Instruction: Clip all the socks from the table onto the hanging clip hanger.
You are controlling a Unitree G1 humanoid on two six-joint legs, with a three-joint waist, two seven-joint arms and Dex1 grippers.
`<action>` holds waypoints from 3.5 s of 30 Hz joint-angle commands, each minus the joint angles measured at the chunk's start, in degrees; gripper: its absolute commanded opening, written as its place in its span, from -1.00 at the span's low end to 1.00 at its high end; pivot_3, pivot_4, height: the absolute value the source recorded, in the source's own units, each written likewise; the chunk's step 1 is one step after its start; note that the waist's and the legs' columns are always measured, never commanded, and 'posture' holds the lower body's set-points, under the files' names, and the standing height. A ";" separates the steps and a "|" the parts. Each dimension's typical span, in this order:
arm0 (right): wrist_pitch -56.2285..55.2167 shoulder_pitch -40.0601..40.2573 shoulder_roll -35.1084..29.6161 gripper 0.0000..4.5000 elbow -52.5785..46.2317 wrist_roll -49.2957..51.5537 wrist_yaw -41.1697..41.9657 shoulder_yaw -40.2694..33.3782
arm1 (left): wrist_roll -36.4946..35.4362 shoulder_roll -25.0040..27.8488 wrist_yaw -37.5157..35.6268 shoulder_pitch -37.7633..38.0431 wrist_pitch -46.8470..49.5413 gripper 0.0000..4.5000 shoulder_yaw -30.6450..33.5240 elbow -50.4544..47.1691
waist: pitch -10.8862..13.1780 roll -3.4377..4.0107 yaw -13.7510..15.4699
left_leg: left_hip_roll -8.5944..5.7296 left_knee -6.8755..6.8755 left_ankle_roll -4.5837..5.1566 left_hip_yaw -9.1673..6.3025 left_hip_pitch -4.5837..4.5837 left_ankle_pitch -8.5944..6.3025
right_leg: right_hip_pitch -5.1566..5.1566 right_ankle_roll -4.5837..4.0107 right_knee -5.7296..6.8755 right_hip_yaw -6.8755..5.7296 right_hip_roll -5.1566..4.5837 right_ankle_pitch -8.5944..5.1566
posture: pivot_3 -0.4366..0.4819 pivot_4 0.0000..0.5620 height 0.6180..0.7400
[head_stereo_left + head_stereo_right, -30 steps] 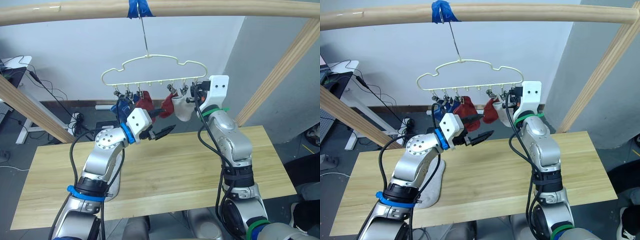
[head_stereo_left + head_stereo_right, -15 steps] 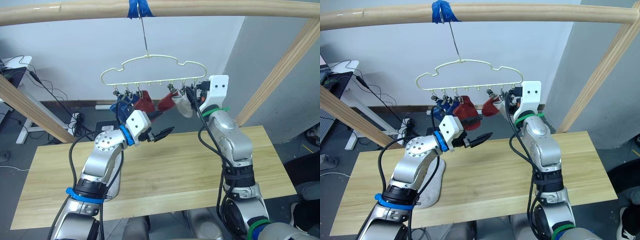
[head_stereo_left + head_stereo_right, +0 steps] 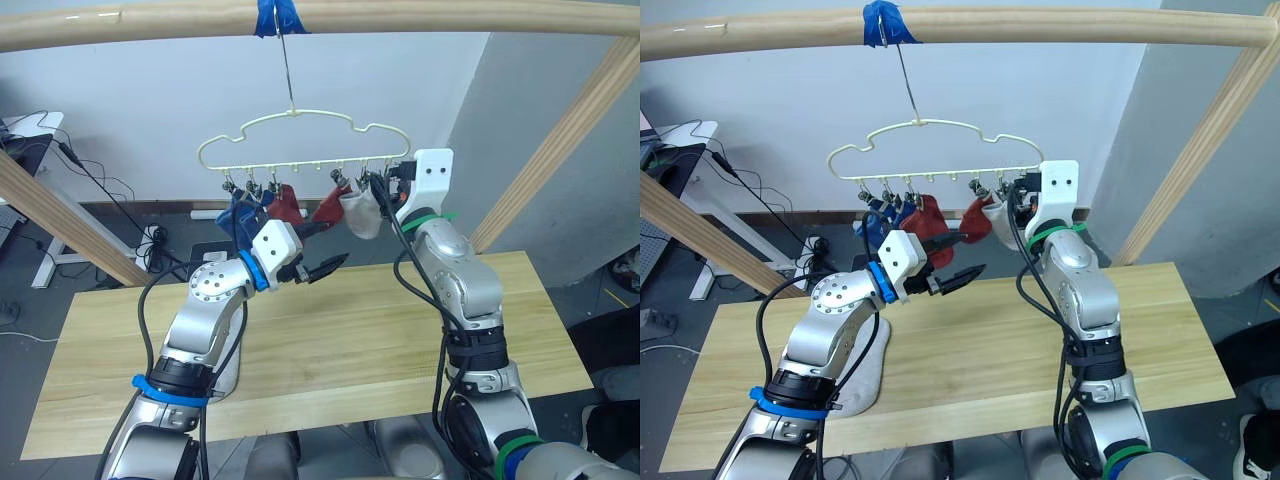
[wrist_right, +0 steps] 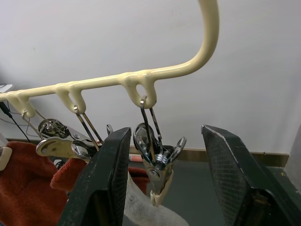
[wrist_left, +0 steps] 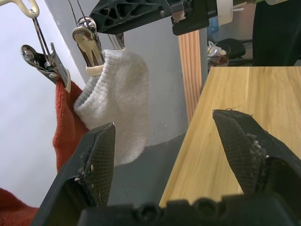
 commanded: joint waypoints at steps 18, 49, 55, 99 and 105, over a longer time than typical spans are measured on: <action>-1.23 -1.98 -0.68 0.10 0.71 -0.27 3.28 2.80 | 0.09 0.19 0.19 -0.73 -1.11 0.64 0.59 -1.40 | -0.01 0.00 0.00 | 0.00 0.01 0.00 0.00 0.00 0.00 | 0.00 0.00 0.01 0.00 0.00 0.00 | -0.50 -0.31 0.83; -4.36 -4.68 0.05 -0.99 4.95 -1.50 5.12 2.64 | 0.95 0.44 2.41 1.97 -0.79 0.64 1.32 -2.93 | -0.01 0.00 0.02 | 0.00 0.01 0.00 -0.01 0.01 0.00 | 0.00 -0.01 0.03 0.00 -0.01 0.01 | -0.47 -0.31 0.83; -4.25 -4.55 0.04 -0.99 4.63 -1.44 5.19 2.66 | 2.20 0.33 6.02 5.50 -0.71 0.64 2.15 -4.67 | -0.01 0.01 0.02 | 0.00 0.01 0.00 -0.01 0.02 0.00 | 0.00 -0.01 0.04 -0.01 -0.01 0.01 | -0.47 -0.31 0.83; -2.94 -4.67 -0.24 -1.00 4.62 -1.16 6.96 3.07 | 5.54 -3.26 27.66 25.55 12.46 -0.72 14.96 7.79 | -0.10 0.09 0.06 | -0.01 0.02 0.00 -0.01 0.09 0.00 | 0.03 -0.01 0.08 -0.02 -0.04 0.02 | -0.46 -0.28 0.83; -2.87 -4.69 -0.39 -1.00 4.47 -1.20 6.87 2.97 | 6.75 -1.90 23.94 23.76 7.50 -1.00 12.18 8.04 | -0.11 0.09 0.06 | -0.01 0.02 0.00 -0.01 0.08 0.00 | 0.03 -0.01 0.08 -0.02 -0.04 0.02 | -0.48 -0.29 0.83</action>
